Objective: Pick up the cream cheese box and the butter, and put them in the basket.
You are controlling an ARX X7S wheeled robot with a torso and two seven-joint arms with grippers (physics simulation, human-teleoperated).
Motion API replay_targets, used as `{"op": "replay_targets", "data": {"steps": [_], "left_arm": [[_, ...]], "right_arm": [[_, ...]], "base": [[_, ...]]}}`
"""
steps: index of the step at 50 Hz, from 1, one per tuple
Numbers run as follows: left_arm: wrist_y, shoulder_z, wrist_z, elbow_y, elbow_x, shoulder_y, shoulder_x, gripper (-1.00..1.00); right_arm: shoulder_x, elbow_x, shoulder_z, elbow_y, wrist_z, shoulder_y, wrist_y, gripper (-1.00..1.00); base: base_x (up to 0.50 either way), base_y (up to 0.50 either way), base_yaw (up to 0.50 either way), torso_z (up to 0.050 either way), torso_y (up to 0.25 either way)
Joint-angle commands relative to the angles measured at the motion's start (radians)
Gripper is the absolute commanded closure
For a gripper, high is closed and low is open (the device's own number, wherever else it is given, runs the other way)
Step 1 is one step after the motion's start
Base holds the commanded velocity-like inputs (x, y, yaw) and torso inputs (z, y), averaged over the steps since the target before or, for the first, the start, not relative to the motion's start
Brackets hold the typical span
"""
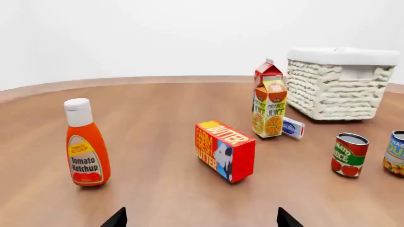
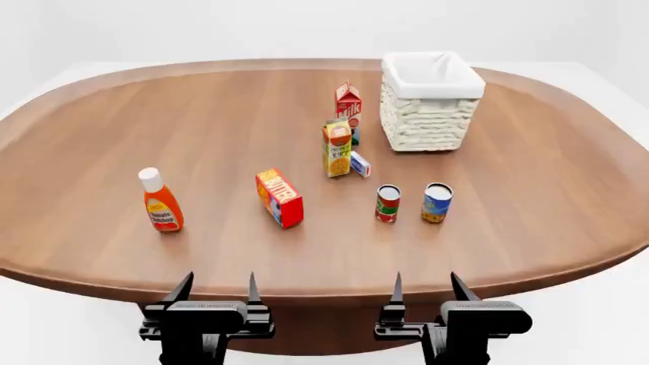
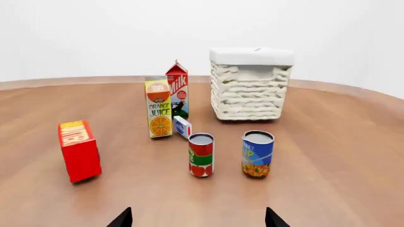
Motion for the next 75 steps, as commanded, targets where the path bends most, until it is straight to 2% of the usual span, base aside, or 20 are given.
{"op": "replay_targets", "data": {"steps": [1, 16, 17, 32, 39, 47, 55, 59, 70, 75], "left_arm": [[-0.002, 0.017, -0.017, 0.002, -0.019, 0.0, -0.016, -1.0], [-0.022, 0.064, -0.058, -0.003, -0.051, -0.006, -0.054, -1.0], [-0.028, 0.013, -0.009, -0.003, -0.004, -0.006, -0.011, -1.0], [-0.024, 0.058, -0.058, -0.003, -0.048, -0.01, -0.053, -1.0], [-0.017, 0.059, -0.087, 0.078, -0.036, 0.002, -0.079, -1.0], [0.0, -0.082, -0.196, 0.422, 0.011, 0.044, -0.147, -1.0], [0.082, -0.218, -0.286, 0.638, 0.066, 0.097, -0.174, -1.0], [0.118, -0.254, -0.313, 0.676, 0.074, 0.112, -0.175, -1.0], [0.13, -0.408, -0.39, 0.742, 0.018, 0.132, -0.175, -1.0], [0.127, -0.412, -0.395, 0.742, 0.015, 0.134, -0.179, -1.0]], "right_arm": [[0.015, 0.015, -0.021, 0.006, 0.018, 0.0, -0.002, -1.0], [0.051, 0.047, -0.064, 0.015, 0.071, 0.002, -0.005, -1.0], [0.008, 0.003, -0.014, 0.014, 0.021, 0.0, -0.003, -1.0], [0.051, 0.049, -0.066, 0.018, 0.073, 0.004, -0.003, -1.0], [0.068, 0.081, -0.051, -0.063, 0.096, 0.006, 0.033, -1.0], [0.104, 0.216, 0.107, -0.323, 0.144, 0.046, -0.013, -1.0], [0.12, 0.241, 0.23, -0.503, 0.169, 0.054, -0.246, -1.0], [0.122, 0.257, 0.246, -0.54, 0.168, 0.051, -0.31, -1.0], [0.142, 0.29, 0.269, -0.6, 0.185, 0.045, -0.34, -1.0], [0.158, 0.304, 0.252, -0.618, 0.176, 0.035, -0.329, -1.0]], "base": [[0.0, 0.0, 0.0, 0.0, 0.0], [0.0, 0.0, 0.0, 0.0, 0.0], [0.0, 0.0, 0.0, 0.0, 0.0], [0.0, 0.0, 0.0, 0.0, 0.0], [0.0, 0.0, 0.0, 0.0, 0.0], [0.0, 0.0, 0.0, 0.0, 0.0], [0.0, 0.0, 0.0, 0.0, 0.0], [0.0, 0.0, 0.0, 0.0, 0.0], [0.0, 0.0, 0.0, 0.0, 0.0], [0.05, 0.0, 0.0, 0.0, 0.0]]}}
